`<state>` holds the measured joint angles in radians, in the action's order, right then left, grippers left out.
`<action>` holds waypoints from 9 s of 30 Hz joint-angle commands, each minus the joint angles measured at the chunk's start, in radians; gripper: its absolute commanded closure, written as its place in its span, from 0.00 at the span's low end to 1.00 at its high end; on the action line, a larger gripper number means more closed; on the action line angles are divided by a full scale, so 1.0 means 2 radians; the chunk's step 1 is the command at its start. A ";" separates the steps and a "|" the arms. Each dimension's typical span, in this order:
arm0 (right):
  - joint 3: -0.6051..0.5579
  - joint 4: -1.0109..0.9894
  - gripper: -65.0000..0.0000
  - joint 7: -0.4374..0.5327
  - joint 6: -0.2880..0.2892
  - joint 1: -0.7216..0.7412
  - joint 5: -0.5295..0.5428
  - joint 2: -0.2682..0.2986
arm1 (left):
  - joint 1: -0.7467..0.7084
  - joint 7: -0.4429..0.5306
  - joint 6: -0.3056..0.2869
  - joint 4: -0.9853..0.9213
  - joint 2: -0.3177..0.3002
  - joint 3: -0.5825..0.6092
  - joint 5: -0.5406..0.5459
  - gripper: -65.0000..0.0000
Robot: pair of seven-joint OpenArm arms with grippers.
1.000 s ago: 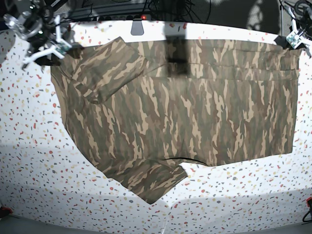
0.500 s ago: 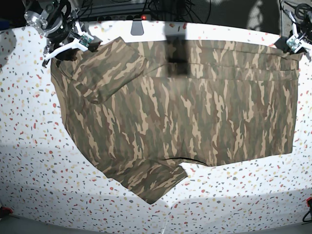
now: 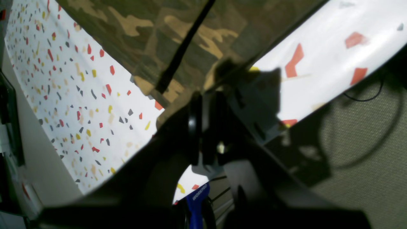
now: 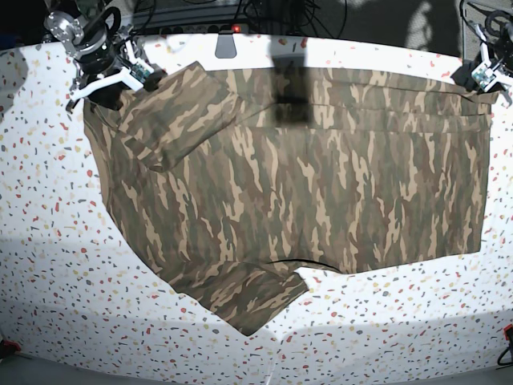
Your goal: Fold the T-shirt properly
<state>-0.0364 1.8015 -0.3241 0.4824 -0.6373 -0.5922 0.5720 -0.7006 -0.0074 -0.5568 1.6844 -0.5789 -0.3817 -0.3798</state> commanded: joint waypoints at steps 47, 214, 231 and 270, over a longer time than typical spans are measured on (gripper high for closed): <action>0.002 0.089 0.75 -0.064 -0.154 -0.165 0.038 0.001 | -0.011 -0.081 0.007 0.007 -0.010 -0.006 0.003 0.61; 0.054 0.039 0.71 -0.136 -0.094 0.298 0.382 -0.083 | 0.669 0.068 0.037 -0.742 0.046 0.273 0.361 1.00; 0.039 -0.421 0.58 -0.199 0.001 0.629 0.391 -0.096 | 0.656 0.081 0.038 -0.742 0.043 0.273 0.361 1.00; -0.022 -0.656 0.76 -0.109 0.012 0.696 0.307 -0.129 | 0.640 0.142 0.038 -0.742 0.043 0.273 0.360 1.00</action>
<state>-0.0795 0.4877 -0.5350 0.5098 0.7338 0.0326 0.3099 0.5625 0.2882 -0.4812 0.1963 -0.4793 0.1646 0.3420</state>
